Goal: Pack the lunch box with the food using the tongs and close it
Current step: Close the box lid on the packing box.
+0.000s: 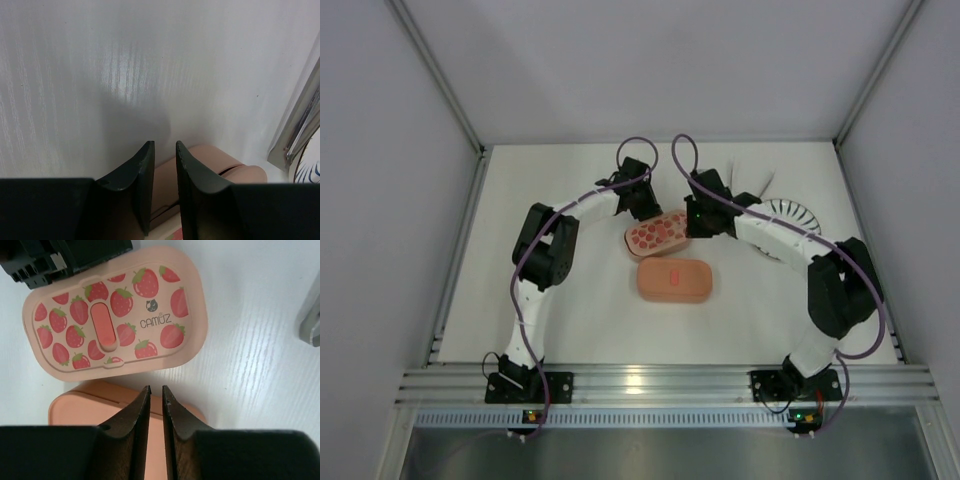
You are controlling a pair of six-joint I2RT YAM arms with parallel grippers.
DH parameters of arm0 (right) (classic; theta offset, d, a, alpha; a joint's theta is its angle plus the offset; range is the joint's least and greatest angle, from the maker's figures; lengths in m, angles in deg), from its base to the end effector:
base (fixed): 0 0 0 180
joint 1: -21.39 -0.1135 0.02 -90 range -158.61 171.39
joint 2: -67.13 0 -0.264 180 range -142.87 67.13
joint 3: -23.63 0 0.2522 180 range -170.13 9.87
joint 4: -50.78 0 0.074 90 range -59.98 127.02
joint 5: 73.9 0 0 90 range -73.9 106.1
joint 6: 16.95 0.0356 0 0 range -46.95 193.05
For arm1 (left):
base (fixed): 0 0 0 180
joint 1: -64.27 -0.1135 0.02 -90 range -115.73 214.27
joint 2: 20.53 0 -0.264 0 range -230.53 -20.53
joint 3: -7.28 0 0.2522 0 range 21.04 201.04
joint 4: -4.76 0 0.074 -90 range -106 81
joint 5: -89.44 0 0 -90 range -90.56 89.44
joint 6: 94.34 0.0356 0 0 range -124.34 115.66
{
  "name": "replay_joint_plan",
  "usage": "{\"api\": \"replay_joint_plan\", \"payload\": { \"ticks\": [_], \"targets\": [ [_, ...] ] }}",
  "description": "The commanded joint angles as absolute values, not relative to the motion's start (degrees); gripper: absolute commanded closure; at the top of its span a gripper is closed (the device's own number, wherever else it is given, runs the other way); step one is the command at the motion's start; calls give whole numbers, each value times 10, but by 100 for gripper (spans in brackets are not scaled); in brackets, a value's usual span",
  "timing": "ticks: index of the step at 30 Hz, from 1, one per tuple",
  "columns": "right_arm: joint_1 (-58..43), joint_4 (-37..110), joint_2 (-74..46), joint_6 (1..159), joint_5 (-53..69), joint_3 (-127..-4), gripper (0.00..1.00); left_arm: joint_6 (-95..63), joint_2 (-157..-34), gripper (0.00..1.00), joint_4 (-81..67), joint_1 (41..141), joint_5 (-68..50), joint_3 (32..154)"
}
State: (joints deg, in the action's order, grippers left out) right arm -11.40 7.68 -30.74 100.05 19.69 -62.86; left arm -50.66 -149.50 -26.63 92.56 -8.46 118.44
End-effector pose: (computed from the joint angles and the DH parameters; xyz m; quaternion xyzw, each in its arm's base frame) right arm 0.3098 0.1969 0.2361 -0.0385 0.9511 0.1261 0.2792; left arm 0.4358 -0.2401 0.1589 -0.1228 0.9273 -0.2621 0.2375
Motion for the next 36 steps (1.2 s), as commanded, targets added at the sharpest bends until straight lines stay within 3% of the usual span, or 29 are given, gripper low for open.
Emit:
{"api": "replay_joint_plan", "payload": {
  "ticks": [1,13,26,36],
  "targets": [
    [-103,73,-263,989,240,-628,85,-499,-1493,71,-262,928,-85,1197],
    [-21,117,-357,976,230,-692,81,-501,-1484,70,-268,929,-67,1198],
    [-16,117,-460,983,247,-774,82,-503,-1491,70,-270,929,-68,1205],
    [-23,120,-470,978,211,-778,82,-503,-1496,70,-269,929,-72,1208]
  ]
}}
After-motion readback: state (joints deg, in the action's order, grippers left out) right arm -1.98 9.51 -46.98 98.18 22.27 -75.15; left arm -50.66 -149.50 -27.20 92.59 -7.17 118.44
